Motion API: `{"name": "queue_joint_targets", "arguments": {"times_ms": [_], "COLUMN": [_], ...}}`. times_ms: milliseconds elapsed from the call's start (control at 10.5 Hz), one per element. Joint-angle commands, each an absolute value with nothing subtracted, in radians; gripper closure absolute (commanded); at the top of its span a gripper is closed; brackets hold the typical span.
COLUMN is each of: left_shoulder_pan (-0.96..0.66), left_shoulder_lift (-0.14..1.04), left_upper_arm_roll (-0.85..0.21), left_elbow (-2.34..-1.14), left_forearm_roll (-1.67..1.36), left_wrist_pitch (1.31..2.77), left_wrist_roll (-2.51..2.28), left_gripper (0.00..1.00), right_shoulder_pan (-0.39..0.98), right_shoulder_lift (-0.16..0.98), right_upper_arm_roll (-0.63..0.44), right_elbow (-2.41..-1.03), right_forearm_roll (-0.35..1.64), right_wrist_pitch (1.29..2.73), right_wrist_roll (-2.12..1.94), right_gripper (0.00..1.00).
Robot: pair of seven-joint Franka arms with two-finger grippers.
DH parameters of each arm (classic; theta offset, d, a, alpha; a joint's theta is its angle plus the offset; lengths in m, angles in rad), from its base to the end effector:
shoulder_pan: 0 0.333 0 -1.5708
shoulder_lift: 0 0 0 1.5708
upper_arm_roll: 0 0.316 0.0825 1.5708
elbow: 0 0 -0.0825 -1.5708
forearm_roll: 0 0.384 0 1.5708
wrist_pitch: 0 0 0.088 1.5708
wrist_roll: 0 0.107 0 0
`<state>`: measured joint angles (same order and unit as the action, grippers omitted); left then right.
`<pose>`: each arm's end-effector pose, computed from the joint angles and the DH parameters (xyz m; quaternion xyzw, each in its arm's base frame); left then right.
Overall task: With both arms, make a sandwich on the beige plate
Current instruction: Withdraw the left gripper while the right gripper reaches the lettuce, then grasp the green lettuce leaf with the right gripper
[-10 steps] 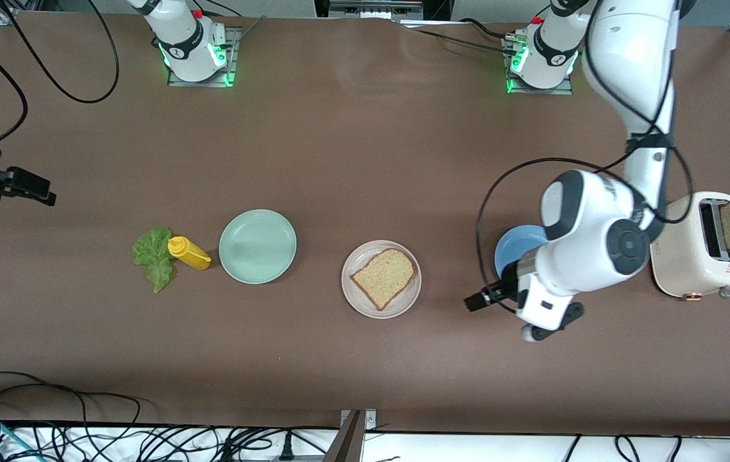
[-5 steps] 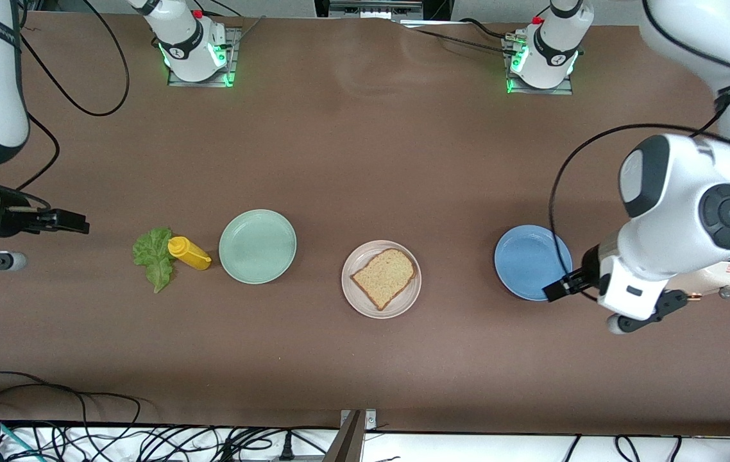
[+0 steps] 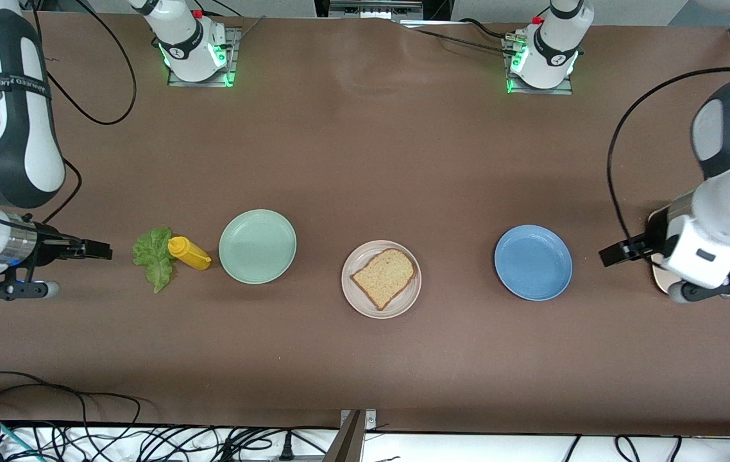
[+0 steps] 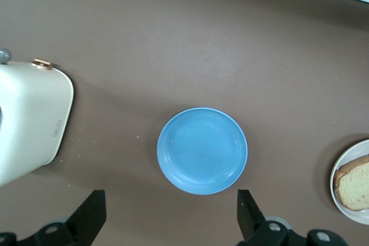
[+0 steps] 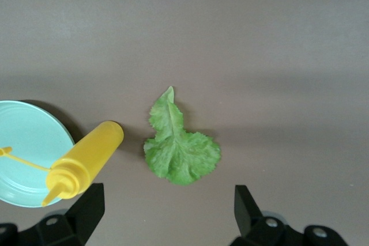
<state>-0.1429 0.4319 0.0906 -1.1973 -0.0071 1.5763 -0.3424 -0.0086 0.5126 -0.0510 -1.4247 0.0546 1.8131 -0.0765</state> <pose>0.6755 -0.0494 0.5348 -0.9896 -0.1410 0.0221 0.0202 0.6884 -0.0306 0.3906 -0.9980 -0.0028 0.0606 0.0175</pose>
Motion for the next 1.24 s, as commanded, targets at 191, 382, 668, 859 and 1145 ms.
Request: {"name": "queue_joint_targets", "arguments": {"times_ms": [191,382,668,859,1145], "left_shoulder_pan": [-0.127,-0.120,-0.104,-0.104,-0.103], "left_shoulder_lift": [0.350,0.337,0.330,0.330,0.331], "left_upper_arm_roll": [0.080,0.078,0.078,0.078,0.078], "left_elbow": [-1.272,-1.308,-1.315,-1.315,-1.315], "left_forearm_roll": [0.021,0.021,0.017,0.017,0.015], "left_wrist_pitch": [1.534,1.537,1.537,1.537,1.537], "left_wrist_roll": [-0.230,-0.218,-0.172,-0.172,-0.173], "left_gripper": [0.01,0.01,0.01,0.00,0.00], "right_shoulder_pan": [-0.011,-0.012,-0.014,-0.015,-0.015], "right_shoulder_lift": [0.563,0.555,0.523,0.489,0.489], "right_upper_arm_roll": [-0.057,-0.055,-0.054,-0.052,-0.051], "right_elbow": [-1.436,-1.613,-1.816,-1.948,-1.979], "right_forearm_roll": [0.080,0.077,0.078,0.080,0.078], "right_wrist_pitch": [1.894,2.090,2.291,2.420,2.454], "right_wrist_roll": [-0.152,-0.172,-0.204,-0.210,-0.212], "right_gripper": [0.00,0.00,0.00,0.00,0.00]}}
